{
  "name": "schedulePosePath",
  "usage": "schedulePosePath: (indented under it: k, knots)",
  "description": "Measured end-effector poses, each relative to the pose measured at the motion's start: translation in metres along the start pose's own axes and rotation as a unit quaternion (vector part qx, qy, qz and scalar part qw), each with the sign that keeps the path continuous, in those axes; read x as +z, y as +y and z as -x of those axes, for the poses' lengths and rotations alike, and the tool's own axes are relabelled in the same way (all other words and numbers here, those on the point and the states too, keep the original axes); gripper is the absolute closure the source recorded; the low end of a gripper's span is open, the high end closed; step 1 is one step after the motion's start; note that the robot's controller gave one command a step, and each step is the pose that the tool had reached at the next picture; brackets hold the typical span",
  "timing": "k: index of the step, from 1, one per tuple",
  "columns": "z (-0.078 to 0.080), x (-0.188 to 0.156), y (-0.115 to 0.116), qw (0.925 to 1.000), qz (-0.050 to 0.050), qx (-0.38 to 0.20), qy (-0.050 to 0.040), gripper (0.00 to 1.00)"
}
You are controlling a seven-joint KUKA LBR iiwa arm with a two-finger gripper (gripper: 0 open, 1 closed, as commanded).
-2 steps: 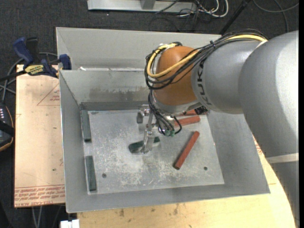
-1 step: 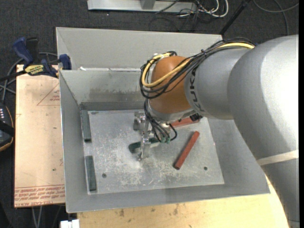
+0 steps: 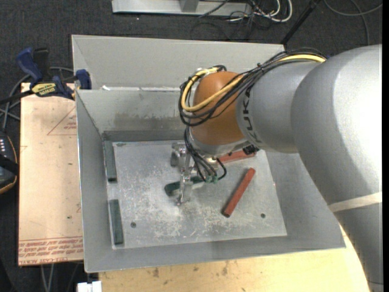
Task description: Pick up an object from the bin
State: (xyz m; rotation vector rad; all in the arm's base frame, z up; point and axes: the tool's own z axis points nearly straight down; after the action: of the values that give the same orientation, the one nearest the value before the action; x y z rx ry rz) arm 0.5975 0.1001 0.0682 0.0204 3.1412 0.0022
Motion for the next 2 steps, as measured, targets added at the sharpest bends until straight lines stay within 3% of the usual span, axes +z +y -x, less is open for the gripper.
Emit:
schedulePosePath:
  k: [1, 2]
  knots:
    - [0.001, -0.002, 0.0, 1.0, 0.0, 0.0, -0.0014, 1.0]
    - [0.003, -0.057, 0.001, 1.0, 0.001, 0.0, -0.0038, 1.0]
